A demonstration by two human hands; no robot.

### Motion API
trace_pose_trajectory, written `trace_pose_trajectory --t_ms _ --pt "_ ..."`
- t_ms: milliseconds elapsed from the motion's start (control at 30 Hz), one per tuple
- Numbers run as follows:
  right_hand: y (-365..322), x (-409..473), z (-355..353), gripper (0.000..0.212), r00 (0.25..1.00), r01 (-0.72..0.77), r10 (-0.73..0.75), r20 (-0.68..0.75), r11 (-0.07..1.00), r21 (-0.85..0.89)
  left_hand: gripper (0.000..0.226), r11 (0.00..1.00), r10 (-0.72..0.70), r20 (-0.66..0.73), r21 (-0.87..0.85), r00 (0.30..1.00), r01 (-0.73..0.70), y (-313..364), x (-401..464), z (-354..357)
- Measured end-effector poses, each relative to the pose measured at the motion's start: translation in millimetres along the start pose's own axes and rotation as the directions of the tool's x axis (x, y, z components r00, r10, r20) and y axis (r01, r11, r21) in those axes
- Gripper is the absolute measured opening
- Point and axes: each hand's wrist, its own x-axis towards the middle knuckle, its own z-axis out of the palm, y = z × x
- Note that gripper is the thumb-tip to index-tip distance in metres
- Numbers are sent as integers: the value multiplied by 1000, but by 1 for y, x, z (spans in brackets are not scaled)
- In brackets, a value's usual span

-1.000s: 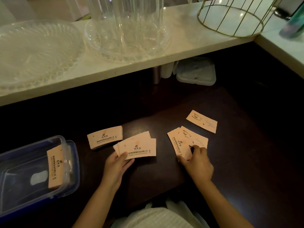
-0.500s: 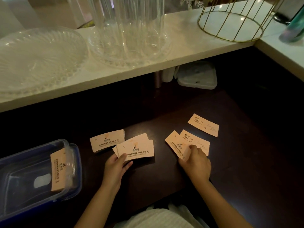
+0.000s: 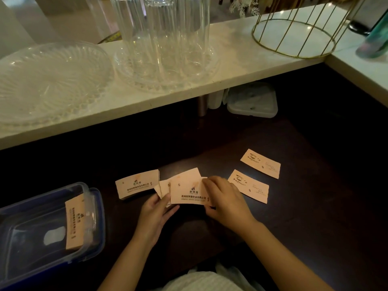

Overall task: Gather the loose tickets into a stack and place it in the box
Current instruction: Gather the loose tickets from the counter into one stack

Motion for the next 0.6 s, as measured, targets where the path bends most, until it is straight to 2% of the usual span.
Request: trace_pose_trajectory --t_ms 233,300,367,467,533,600 --pt "5 -3 6 67 999 2 -4 38 999 45 19 995 5 -16 100 1000 -3 -4 1 3" --pt "15 -6 4 69 997 -71 68 31 991 114 21 996 1 -30 91 1000 2 -4 4 3" --pt "39 -11 0 68 979 -203 204 4 972 123 24 998 -11 -55 67 998 14 -4 7 1" --pt "86 -25 -9 69 927 -362 367 73 929 -77 32 999 -27 -100 36 995 31 -6 10 -7" --pt "106 -33 -12 67 885 -404 432 173 898 -174 32 999 -38 -123 3 992 38 -7 12 -11" --pt "113 -37 -10 60 875 -403 441 199 892 -205 32 999 -48 -143 -28 989 45 -7 13 -13"
